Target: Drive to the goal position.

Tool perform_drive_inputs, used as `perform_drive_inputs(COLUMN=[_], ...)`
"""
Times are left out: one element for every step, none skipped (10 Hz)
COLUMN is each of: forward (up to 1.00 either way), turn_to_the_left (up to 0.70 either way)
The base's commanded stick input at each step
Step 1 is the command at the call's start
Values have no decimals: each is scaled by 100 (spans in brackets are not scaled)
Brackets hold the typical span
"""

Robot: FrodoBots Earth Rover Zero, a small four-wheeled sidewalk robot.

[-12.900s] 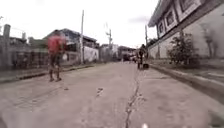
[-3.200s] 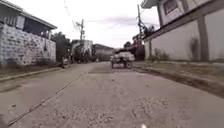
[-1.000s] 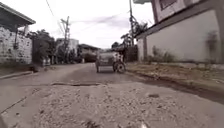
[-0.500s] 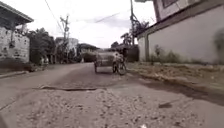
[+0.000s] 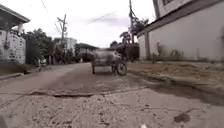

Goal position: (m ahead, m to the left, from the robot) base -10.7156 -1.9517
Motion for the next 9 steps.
perform_drive_inputs(forward=[22, 8, 0, 0, -3, -32, -68, -48, 0], turn_to_the_left=[0, 0, 0, 0, 0, 0, 0, 0, 0])
